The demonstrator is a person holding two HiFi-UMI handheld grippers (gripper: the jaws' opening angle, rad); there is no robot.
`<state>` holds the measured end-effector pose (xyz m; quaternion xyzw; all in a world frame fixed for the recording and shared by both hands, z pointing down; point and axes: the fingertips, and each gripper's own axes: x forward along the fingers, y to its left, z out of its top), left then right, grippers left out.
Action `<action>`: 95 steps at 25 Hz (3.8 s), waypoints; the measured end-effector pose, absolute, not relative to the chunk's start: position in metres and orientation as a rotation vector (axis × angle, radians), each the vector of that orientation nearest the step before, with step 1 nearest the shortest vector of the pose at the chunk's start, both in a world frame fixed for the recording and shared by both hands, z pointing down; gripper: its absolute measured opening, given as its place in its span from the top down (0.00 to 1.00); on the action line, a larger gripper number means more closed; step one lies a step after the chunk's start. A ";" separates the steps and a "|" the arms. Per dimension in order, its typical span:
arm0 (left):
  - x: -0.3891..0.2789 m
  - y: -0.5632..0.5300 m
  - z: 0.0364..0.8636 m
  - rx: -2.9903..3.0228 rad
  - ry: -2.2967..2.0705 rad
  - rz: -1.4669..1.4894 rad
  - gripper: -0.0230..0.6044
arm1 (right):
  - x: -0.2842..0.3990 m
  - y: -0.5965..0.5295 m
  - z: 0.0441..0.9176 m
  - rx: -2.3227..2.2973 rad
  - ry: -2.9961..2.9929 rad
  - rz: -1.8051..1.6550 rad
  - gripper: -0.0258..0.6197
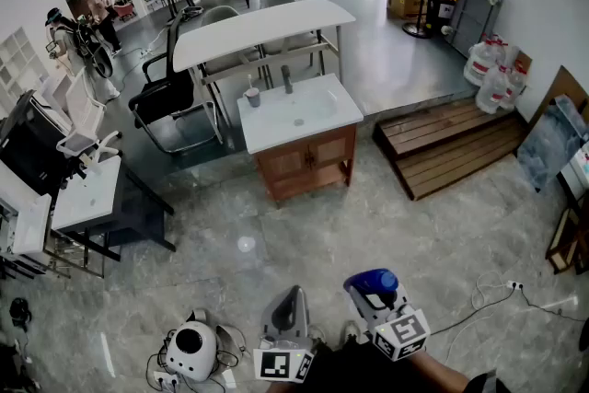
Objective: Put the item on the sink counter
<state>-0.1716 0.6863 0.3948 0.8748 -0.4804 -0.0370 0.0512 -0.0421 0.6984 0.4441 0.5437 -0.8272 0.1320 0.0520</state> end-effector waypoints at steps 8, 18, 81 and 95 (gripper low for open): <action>-0.166 0.682 0.395 2.662 -1.461 -0.121 0.94 | -0.039 0.696 0.443 1.652 -2.531 0.401 0.70; -0.136 0.677 0.393 2.674 -1.459 -0.105 0.94 | -0.013 0.692 0.442 1.646 -2.544 0.417 0.70; -0.122 0.131 0.418 2.669 -1.424 -0.103 0.94 | 0.007 0.138 0.467 1.650 -2.517 0.393 0.70; -0.060 -0.029 0.400 2.623 -1.465 -0.103 0.94 | 0.061 -0.040 0.458 1.524 -2.556 0.353 0.70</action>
